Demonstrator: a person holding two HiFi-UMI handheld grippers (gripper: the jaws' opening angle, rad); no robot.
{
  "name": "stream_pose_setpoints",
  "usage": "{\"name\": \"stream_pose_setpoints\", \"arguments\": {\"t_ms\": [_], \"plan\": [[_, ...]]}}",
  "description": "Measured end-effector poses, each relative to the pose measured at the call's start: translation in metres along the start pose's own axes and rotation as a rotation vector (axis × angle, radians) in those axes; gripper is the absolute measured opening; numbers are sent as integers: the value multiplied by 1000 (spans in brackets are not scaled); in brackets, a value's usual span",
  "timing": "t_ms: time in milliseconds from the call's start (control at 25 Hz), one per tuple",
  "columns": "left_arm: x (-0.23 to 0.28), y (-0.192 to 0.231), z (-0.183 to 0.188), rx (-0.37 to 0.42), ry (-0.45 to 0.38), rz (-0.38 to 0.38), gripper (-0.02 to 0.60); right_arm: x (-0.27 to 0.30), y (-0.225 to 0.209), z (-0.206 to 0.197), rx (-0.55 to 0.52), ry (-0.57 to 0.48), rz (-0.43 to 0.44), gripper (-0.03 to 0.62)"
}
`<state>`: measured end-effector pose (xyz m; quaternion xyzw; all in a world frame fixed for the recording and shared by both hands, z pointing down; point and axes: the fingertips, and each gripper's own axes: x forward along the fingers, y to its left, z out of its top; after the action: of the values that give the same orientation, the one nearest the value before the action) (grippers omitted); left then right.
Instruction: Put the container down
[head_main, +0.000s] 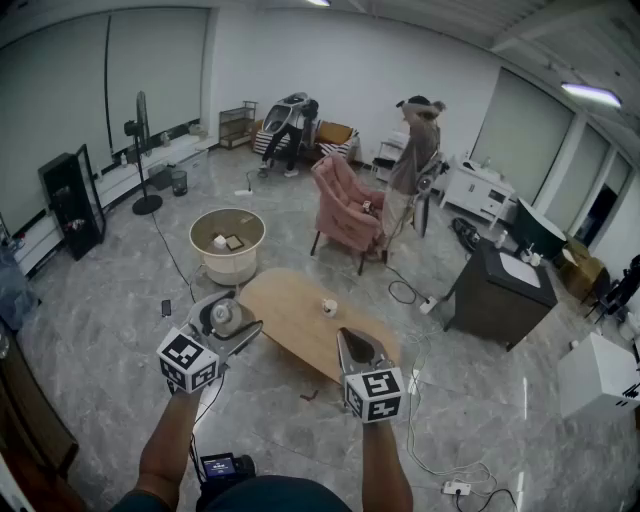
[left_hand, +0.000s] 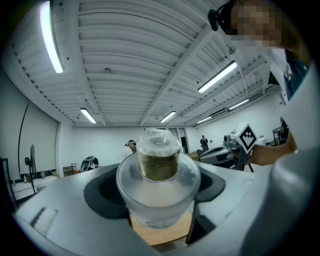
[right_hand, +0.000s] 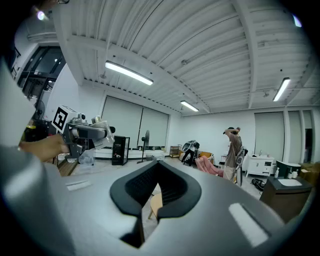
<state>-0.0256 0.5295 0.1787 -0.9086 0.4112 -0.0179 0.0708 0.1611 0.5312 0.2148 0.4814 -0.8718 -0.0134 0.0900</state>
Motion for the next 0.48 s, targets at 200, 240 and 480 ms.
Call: {"name": "stream_pose_setpoints", "arguments": {"t_ms": [200, 240, 480], "plan": [[9, 15, -1, -2, 1, -5, 336, 16, -4, 3, 0, 4, 0, 3], [11, 16, -3, -2, 2, -6, 336, 18, -4, 1, 2, 6, -1, 3], [18, 31, -6, -9, 9, -14, 336, 31, -8, 2, 14, 12, -10, 3]]}}
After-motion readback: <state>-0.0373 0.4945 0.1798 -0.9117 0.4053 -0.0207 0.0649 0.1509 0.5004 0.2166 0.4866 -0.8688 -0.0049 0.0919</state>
